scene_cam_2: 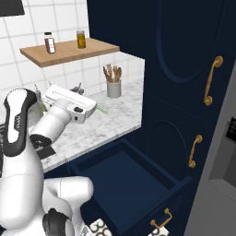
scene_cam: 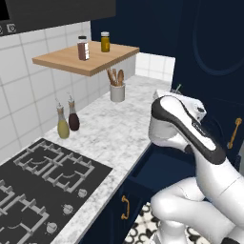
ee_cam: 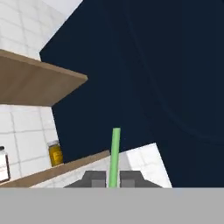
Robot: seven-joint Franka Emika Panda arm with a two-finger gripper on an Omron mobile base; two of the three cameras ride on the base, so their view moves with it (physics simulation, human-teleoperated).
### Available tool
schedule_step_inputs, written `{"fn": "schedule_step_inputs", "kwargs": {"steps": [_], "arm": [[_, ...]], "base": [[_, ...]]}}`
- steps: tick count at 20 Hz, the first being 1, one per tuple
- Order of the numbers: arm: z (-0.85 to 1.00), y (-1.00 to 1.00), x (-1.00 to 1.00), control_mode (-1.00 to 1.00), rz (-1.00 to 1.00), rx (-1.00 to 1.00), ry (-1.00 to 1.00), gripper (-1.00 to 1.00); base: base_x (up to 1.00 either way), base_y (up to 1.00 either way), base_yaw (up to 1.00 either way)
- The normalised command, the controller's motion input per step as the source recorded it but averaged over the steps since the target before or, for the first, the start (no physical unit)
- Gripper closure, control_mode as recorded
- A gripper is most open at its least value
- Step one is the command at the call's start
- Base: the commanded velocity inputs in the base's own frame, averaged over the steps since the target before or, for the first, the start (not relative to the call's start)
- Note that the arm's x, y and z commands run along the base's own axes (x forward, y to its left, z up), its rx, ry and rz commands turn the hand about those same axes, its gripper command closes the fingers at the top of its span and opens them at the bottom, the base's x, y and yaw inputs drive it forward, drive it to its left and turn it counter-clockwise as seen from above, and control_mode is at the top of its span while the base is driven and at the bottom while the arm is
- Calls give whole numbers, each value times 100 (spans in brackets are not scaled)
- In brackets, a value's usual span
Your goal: Take a straw from the drawer in front and place it inside the glass cup on the dining counter.
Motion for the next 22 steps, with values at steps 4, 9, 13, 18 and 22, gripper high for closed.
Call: {"fn": "schedule_step_inputs", "kwargs": {"steps": [4, 9, 13, 18, 22], "arm": [[70, -11, -2, -100, -17, -72, -21, 100], [79, -7, -2, -100, -13, -64, -7, 100], [51, 0, -22, -100, -7, -29, 20, 100], [9, 15, -26, -100, -2, 2, 55, 100], [8, 13, -45, -100, 0, 18, 52, 100]], "base": [[0, 0, 0], [0, 0, 0], [0, 0, 0], [0, 0, 0], [0, 0, 0]]}}
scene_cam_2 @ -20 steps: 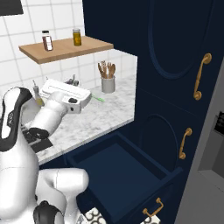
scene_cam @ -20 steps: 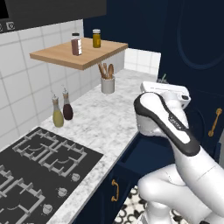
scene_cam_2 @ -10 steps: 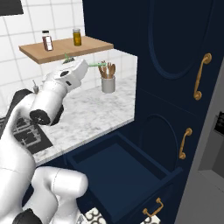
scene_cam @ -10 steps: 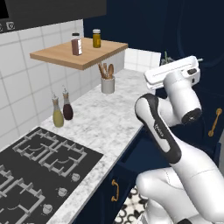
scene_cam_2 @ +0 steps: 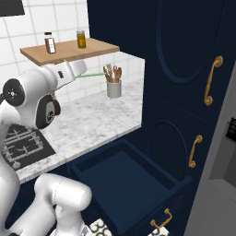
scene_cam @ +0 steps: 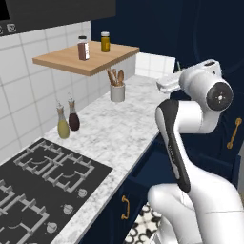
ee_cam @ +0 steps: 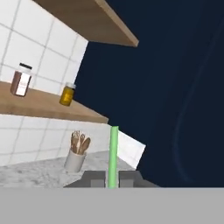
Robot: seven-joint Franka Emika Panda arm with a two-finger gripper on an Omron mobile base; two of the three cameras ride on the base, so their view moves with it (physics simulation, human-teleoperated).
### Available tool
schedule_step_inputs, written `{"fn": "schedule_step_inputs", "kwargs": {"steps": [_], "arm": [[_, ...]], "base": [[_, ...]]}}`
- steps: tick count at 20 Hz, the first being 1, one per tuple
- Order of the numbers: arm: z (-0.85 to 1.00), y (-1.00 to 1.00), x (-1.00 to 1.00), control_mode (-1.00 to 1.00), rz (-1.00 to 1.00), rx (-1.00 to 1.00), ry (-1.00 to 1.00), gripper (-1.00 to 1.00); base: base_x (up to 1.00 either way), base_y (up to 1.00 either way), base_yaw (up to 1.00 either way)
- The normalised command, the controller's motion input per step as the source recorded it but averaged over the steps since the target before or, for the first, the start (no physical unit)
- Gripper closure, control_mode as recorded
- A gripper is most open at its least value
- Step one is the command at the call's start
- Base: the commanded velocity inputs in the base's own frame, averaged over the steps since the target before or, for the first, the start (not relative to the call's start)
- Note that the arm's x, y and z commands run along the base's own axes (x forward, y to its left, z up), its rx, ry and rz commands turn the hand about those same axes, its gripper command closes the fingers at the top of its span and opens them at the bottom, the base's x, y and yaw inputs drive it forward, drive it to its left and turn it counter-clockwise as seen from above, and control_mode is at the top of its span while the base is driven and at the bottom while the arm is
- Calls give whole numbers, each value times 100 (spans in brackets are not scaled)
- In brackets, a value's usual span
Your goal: Take a straw from the drawer in front and place it inside the glass cup on the dining counter.
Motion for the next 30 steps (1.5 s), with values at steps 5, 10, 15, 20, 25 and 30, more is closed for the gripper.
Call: {"fn": "schedule_step_inputs", "kwargs": {"steps": [5, 10, 15, 20, 25, 30], "arm": [[25, 1, -39, -100, 3, 14, 41, 100], [-14, 6, -38, -100, 13, 28, 13, 100], [-40, 19, -11, -100, 2, 6, 0, 100], [-1, 1, 0, -100, 0, 0, 1, 100], [-4, 0, -17, 100, 0, 0, -2, 100], [0, 0, 0, 100, 0, 0, 0, 100]], "base": [[0, 0, 0], [0, 0, 0], [0, 0, 0], [0, 0, 0], [-59, 24, 0], [-100, 87, 7]]}}
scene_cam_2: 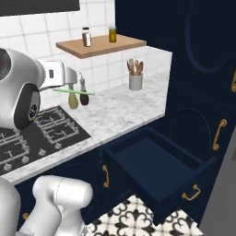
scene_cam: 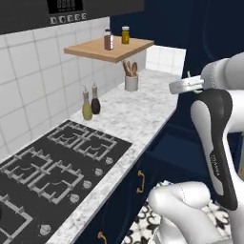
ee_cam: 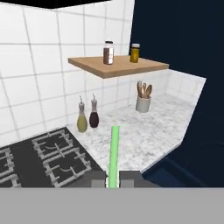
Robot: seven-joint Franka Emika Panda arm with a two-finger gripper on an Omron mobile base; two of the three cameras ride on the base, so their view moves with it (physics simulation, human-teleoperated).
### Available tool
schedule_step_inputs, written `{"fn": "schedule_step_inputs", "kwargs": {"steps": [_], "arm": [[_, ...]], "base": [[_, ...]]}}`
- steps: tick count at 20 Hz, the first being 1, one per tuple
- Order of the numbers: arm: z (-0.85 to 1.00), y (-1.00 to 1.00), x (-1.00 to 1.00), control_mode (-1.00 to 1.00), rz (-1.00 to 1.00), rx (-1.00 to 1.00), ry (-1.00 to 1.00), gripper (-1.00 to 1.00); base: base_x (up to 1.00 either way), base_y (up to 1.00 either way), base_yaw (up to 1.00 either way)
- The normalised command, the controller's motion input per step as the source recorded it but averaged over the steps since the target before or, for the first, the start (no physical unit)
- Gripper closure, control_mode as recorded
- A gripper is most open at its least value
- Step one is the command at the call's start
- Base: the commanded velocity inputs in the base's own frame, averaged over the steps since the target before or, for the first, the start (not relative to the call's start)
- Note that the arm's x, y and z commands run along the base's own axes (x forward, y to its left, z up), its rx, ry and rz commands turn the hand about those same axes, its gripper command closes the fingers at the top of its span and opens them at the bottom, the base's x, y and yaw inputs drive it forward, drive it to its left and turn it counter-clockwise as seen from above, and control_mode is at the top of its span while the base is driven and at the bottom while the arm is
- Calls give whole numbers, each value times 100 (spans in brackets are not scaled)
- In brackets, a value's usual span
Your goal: Take a straw from the drawer in front and place it inside the glass cup on the dining counter.
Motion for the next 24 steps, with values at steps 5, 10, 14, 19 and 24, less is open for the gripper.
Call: {"fn": "schedule_step_inputs", "kwargs": {"steps": [5, 10, 14, 19, 24], "arm": [[0, 0, 0, 100, 0, 0, 0, 100], [0, 0, 0, 100, 0, 0, 0, 100], [0, 0, 0, 100, 0, 0, 0, 100], [0, 0, 0, 100, 0, 0, 0, 100], [0, 0, 0, 100, 0, 0, 0, 100]], "base": [[-88, 72, 44], [-60, 4, 68], [-33, -4, 84], [-37, -12, 86], [-39, 22, 82]]}}
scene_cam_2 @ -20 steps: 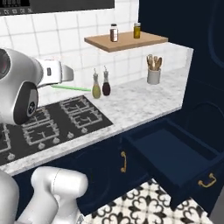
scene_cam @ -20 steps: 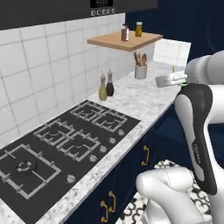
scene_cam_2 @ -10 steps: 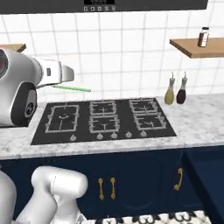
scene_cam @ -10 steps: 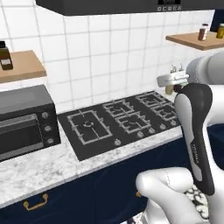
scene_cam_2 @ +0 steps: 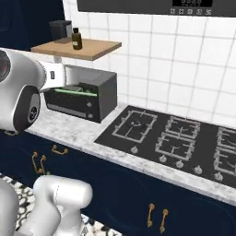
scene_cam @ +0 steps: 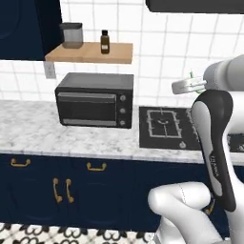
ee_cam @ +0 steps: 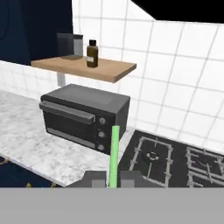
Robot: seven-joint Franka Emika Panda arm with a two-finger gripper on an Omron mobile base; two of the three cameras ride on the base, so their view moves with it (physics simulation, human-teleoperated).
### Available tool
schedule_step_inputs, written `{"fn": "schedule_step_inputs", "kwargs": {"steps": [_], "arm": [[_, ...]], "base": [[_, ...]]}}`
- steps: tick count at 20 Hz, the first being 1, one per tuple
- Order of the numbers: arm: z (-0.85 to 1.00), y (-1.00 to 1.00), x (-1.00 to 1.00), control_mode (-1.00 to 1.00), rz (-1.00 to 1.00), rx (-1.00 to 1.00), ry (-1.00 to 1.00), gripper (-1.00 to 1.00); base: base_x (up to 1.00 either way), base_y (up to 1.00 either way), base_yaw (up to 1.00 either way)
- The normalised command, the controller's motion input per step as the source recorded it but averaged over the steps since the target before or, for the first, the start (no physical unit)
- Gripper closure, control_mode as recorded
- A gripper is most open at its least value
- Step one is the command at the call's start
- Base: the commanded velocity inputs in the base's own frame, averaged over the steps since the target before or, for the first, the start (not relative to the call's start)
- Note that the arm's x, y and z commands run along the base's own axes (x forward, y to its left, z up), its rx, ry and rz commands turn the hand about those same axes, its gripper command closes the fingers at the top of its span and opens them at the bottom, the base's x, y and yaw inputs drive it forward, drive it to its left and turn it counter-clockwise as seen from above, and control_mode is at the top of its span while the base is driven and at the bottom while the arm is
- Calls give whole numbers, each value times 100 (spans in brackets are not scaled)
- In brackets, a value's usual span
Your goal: Take a straw from the drawer in front and place it inside the glass cup on the dining counter.
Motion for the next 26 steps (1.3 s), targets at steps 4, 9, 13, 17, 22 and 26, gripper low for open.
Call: {"fn": "schedule_step_inputs", "kwargs": {"steps": [4, 9, 13, 17, 22, 26], "arm": [[0, 0, 0, 100, 0, 0, 0, 100], [0, 0, 0, 100, 0, 0, 0, 100], [0, 0, 0, 100, 0, 0, 0, 100], [0, 0, 0, 100, 0, 0, 0, 100], [0, 0, 0, 100, 0, 0, 0, 100], [0, 0, 0, 100, 0, 0, 0, 100]], "base": [[-56, 56, 69], [-64, 92, 57], [-30, 100, 48], [-12, 100, 43], [-20, 100, 47], [-26, 98, 60]]}}
